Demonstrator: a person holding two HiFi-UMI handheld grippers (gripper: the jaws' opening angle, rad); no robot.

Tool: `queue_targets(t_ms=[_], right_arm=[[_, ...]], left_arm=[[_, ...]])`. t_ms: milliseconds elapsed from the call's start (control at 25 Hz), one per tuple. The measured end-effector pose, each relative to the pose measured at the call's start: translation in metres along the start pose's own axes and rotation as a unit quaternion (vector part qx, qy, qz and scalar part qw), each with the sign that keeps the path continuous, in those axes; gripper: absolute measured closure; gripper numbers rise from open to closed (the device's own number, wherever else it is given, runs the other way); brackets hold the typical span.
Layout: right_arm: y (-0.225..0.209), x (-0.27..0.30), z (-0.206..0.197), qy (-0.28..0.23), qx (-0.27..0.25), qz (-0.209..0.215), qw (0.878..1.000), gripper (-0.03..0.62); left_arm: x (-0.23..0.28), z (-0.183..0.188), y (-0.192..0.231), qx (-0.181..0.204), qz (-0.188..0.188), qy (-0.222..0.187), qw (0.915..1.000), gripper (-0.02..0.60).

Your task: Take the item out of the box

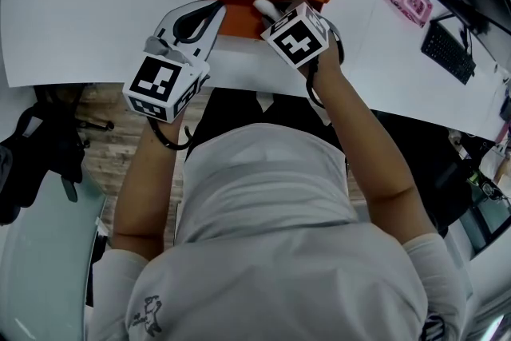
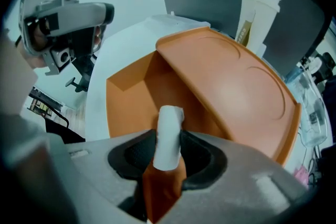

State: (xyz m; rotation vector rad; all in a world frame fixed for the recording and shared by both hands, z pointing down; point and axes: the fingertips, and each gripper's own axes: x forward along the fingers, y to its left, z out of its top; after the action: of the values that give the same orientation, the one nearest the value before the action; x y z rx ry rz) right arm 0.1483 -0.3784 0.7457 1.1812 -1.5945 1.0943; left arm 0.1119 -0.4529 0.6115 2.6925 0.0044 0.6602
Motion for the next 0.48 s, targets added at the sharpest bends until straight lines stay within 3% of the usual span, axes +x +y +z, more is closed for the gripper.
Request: queue_targets(t_ms=[480], right_arm=[[0.0010, 0.0065, -0.0001, 0.018, -0.015, -0.012, 1.000, 0.465]], left_arm=[[-0.0103, -0.0031, 0.0008, -0.009, 0.010, -0.009, 0.9999, 0.583]])
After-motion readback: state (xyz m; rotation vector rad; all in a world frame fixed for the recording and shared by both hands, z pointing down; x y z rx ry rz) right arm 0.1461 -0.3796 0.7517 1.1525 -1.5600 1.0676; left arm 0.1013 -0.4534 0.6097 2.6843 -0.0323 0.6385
